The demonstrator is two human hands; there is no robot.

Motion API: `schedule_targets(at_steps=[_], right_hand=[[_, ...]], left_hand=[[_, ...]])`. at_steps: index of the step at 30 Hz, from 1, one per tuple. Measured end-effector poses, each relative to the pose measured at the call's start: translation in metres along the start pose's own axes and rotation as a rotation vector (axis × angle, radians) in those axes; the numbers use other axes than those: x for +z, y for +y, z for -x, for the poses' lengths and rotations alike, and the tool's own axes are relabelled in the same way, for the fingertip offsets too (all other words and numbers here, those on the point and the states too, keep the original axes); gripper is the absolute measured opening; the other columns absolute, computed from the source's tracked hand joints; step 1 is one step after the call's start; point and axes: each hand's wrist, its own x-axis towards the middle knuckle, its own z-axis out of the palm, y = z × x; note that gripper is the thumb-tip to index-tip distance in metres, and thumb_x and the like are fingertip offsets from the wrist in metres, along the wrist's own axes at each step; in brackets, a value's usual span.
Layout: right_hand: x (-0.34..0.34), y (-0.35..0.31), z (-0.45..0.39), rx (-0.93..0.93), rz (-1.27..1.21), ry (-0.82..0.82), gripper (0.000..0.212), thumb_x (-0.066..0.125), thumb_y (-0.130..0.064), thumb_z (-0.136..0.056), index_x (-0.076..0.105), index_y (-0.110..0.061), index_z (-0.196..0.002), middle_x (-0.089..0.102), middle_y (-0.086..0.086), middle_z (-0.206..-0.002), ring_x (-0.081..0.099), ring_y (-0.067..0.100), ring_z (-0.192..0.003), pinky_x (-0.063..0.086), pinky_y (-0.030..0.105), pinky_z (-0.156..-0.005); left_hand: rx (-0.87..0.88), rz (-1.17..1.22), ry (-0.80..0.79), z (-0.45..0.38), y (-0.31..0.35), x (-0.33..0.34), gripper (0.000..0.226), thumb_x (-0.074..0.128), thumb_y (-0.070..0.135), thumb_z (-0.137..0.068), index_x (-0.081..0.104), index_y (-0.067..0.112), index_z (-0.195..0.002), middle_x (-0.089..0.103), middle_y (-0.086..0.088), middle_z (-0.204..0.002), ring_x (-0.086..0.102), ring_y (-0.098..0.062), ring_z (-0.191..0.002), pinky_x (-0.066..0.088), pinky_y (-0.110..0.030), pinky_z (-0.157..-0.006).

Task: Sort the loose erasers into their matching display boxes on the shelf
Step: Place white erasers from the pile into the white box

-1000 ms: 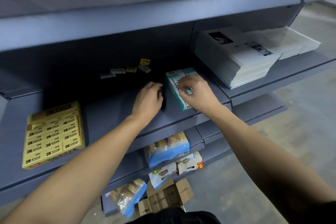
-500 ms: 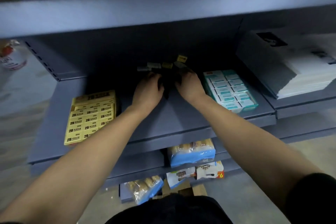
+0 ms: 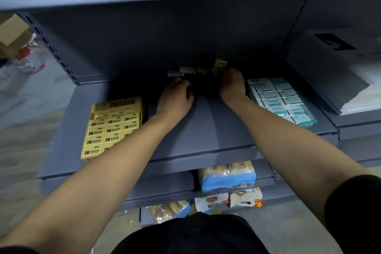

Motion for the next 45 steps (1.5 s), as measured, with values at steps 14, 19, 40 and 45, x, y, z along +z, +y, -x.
schedule_targets(at_steps=[14, 19, 40, 45], right_hand=[[-0.036, -0.02, 0.046, -0.217, -0.159, -0.265, 0.041, 0.06, -0.007, -0.085, 0.06, -0.002, -0.126, 0.059, 0.02, -0.127, 0.053, 0.036, -0.118, 0.044, 0.038, -0.096], [-0.036, -0.021, 0.067, -0.276, -0.278, -0.251, 0.043, 0.062, -0.002, -0.081, 0.061, -0.003, -0.125, 0.06, 0.018, -0.123, 0.053, 0.032, -0.116, 0.043, 0.03, -0.092], [-0.065, -0.043, 0.099, 0.113, -1.015, -0.581, 0.042, 0.061, 0.0, -0.09, 0.054, -0.014, -0.129, 0.065, 0.011, -0.103, 0.066, 0.02, -0.09, 0.058, 0.027, -0.075], [-0.066, -0.044, 0.102, 0.273, -1.205, -0.461, 0.038, 0.066, 0.004, -0.085, 0.057, -0.004, -0.121, 0.062, 0.02, -0.11, 0.067, 0.029, -0.098, 0.059, 0.037, -0.08]], left_hand=[[-0.05, 0.034, -0.02, 0.019, 0.001, -0.016, 0.035, 0.055, 0.02, -0.094, 0.057, 0.012, -0.127, 0.054, -0.011, -0.13, 0.056, -0.028, -0.112, 0.049, -0.035, -0.088], [-0.079, 0.053, -0.039, 0.03, 0.0, -0.019, 0.04, 0.059, 0.019, -0.091, 0.056, 0.012, -0.13, 0.055, -0.011, -0.131, 0.056, -0.03, -0.114, 0.049, -0.038, -0.091], [-0.017, 0.243, 0.082, 0.054, -0.001, -0.034, 0.031, 0.062, 0.014, -0.092, 0.063, 0.011, -0.123, 0.062, -0.006, -0.118, 0.059, -0.02, -0.105, 0.046, -0.026, -0.089], [-0.013, 0.22, 0.032, 0.058, 0.0, -0.035, 0.043, 0.066, 0.011, -0.086, 0.058, 0.011, -0.128, 0.06, -0.006, -0.12, 0.059, -0.018, -0.104, 0.047, -0.027, -0.087]])
